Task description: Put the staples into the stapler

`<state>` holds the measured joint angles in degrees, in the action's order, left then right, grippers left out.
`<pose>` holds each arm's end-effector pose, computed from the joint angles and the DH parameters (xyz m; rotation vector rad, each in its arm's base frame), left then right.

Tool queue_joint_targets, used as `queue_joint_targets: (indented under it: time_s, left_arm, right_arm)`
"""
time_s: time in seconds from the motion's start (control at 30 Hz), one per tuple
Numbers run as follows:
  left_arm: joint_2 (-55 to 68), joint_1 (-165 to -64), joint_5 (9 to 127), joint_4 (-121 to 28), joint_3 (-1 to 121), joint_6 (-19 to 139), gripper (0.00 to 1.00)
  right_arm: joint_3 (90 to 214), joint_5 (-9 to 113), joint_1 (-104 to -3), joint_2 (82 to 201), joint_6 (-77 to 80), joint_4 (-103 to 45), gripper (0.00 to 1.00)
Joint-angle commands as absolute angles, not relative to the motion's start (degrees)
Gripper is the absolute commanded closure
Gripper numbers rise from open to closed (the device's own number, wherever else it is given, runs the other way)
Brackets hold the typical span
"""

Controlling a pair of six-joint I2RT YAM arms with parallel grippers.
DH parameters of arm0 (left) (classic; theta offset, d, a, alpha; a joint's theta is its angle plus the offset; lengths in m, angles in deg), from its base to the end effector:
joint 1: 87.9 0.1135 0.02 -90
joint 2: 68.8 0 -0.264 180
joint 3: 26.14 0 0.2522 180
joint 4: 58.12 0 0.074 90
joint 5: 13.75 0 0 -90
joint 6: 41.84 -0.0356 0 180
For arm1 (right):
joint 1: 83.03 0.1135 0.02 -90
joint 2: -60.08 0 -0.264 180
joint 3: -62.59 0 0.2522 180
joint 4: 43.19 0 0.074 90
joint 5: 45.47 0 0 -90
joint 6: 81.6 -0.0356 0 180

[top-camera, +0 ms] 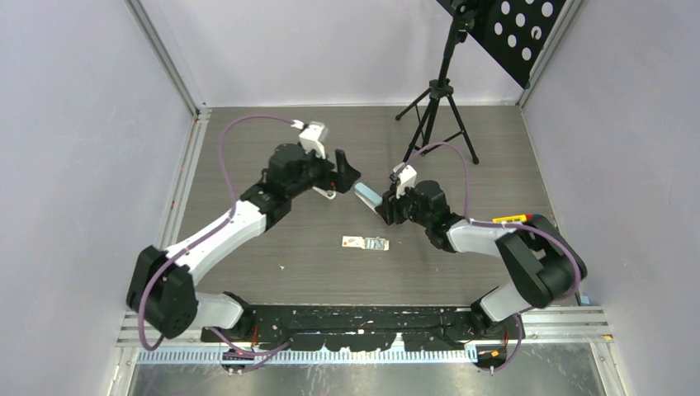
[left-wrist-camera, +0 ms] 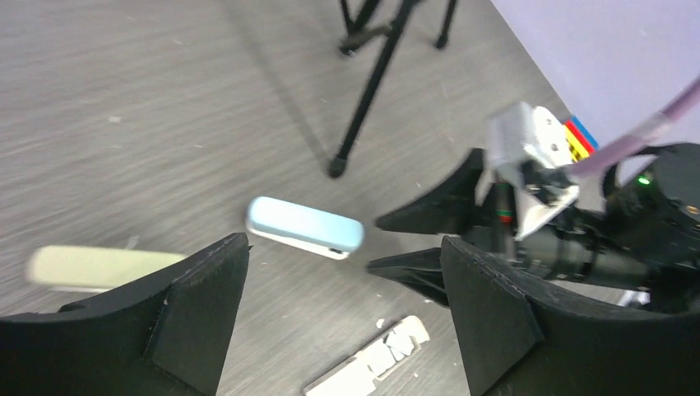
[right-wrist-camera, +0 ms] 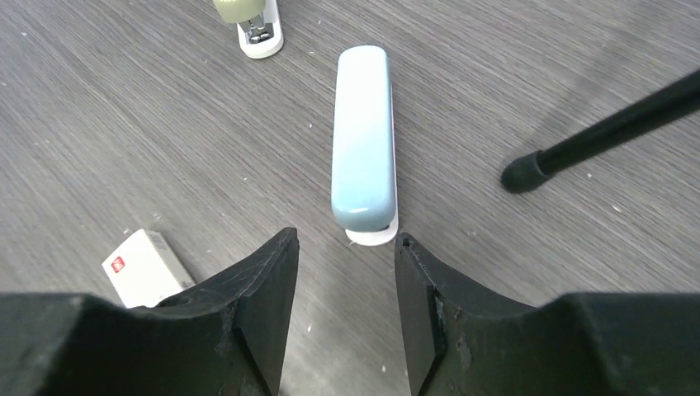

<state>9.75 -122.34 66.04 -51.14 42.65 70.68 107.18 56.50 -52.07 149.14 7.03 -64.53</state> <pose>0.2608 -0.1865 0.2981 0.3301 1.9191 -0.8414 0.2498 0.1585 0.1580 -0.6463 1.9034 0.5705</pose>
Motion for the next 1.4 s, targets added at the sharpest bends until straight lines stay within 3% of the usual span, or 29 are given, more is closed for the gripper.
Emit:
queue_joint_targets:
  time_s: [0.0, 0.2, 0.4, 1.0, 1.13, 1.37]
  left_arm:
    - [2.44, -118.33, 69.14, -46.59, 40.37, 69.14, 0.1]
    - [-7.16, -114.13, 72.92, -36.0, 40.55, 60.73, 0.05]
    - [-14.35, -113.65, 79.75, -25.98, 42.43, 50.22, 0.03]
    - [-21.38, -113.65, 84.82, -27.36, 36.2, 42.35, 0.02]
    - [-22.12, -113.65, 84.83, -27.66, 35.79, 42.1, 0.02]
    - [-22.13, -113.65, 84.49, -27.79, 35.53, 41.93, 0.03]
  right_arm:
    - [110.04, 53.4, -51.83, 141.06, 3.62, -50.21, 0.48]
    - [123.41, 53.93, -51.75, 141.03, 4.02, -25.89, 0.48]
    - [135.27, 51.88, -51.67, 147.13, 6.3, -11.08, 0.48]
    - [157.66, 47.44, -48.43, 166.84, 11.58, 3.98, 0.49]
    - [159.19, 46.65, -48.06, 169.93, 12.17, 4.26, 0.55]
    - [160.35, 47.33, -47.79, 172.46, 12.91, 5.65, 0.83]
